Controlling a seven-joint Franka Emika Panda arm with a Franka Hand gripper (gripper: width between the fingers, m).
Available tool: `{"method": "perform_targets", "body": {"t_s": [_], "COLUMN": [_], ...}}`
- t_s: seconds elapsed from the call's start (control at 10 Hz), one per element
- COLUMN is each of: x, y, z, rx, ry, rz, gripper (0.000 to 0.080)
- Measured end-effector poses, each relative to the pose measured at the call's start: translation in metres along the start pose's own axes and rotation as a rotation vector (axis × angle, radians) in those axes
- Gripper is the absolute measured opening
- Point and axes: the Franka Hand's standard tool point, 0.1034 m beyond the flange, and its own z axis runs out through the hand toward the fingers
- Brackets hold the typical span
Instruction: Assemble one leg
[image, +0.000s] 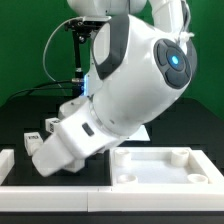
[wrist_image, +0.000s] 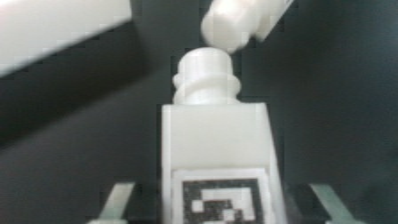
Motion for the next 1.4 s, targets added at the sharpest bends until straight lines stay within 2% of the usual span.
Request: {"method": "perform_targets", "body": {"t_s": [0.1,0.2,0.3,0.4,0.5,0.6,0.8,0.9,1.0,1.1,1.3,1.4], "x": [-0.007,-0.01,-0.005,-0.005,-0.004,0.003,-0.001,0.003,0.013,0.023,0.036,0.036], "y": [-0.008,-0.018,-0.024,-0.026,-0.025,-0.014,-0.012,-0.019,-0.034,-0.042,-0.053,-0.053], "z": [-0.019,-0.047,-0.072,-0.09,-0.094,-0.091,-0.094,-0.099,-0.112,-0.129,-0.156,-0.161], "rx": [0.029,0.056,0.088,0.107,0.125,0.071,0.04,0.075,0.149,0.207,0.303,0.264], "ry": [-0.001,0.009,0.093,0.168,0.193,0.274,0.403,0.455,0.523,0.6,0.803,0.871], "rz": [0.068,0.146,0.216,0.276,0.338,0.279,0.307,0.402,0.513,0.572,0.705,0.721], "gripper": [0.0281,0.0281,0.0281,0.0281,0.0281,0.0281,0.0281,0.0281,0.0281,0.0281,0.0282,0.0282]}}
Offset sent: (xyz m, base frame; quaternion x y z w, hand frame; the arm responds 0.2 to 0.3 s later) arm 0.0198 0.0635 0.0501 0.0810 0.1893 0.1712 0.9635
